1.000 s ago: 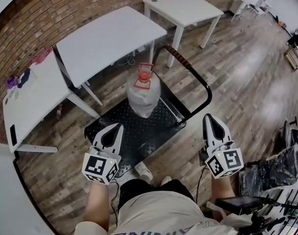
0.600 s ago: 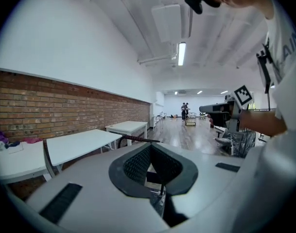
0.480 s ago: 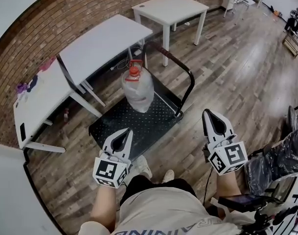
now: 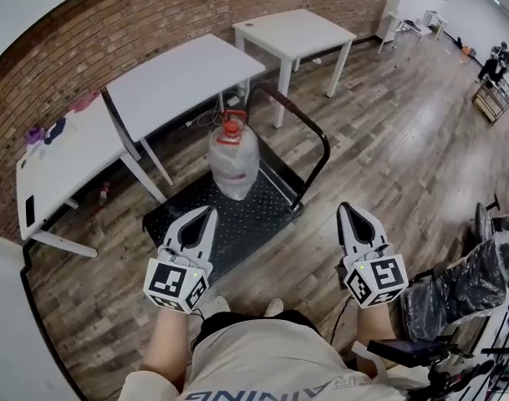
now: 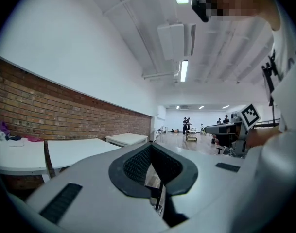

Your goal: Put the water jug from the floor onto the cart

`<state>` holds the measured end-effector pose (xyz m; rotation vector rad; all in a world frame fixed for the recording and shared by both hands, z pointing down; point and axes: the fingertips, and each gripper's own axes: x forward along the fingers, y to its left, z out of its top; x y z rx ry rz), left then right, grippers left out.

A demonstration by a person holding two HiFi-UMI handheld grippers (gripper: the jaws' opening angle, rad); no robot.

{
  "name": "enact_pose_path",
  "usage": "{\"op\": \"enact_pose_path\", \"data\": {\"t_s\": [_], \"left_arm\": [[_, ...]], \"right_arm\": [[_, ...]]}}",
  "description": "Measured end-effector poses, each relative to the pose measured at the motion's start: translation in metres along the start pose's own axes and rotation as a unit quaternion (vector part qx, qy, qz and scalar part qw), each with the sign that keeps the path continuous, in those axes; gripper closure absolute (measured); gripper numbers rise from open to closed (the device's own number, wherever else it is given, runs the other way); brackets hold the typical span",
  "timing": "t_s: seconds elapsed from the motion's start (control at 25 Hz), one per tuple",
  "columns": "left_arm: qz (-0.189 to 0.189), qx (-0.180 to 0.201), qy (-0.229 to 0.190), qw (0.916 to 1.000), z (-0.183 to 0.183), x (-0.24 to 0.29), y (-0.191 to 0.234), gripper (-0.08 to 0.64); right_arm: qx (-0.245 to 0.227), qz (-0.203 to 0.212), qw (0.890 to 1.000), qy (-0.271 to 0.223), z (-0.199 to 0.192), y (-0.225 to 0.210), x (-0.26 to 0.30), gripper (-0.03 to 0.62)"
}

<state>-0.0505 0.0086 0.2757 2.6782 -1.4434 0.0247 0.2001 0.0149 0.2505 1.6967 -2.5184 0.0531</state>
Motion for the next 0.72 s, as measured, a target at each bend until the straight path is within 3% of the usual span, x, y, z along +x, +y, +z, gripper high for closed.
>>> {"op": "enact_pose_path", "data": {"t_s": [0.28, 0.72], "left_arm": [[0.011, -0.012, -0.012, 0.9998, 0.006, -0.032, 0.050, 0.560], [-0.010, -0.005, -0.002, 0.9999, 0.002, -0.031, 0.058, 0.560]], "right_arm": [[-0.017, 0.015, 1.000, 0.002, 0.010, 0.058, 0.025, 0.591], [-0.030, 0.021, 0.999, 0.029, 0.002, 0.074, 0.036, 0.591]]}}
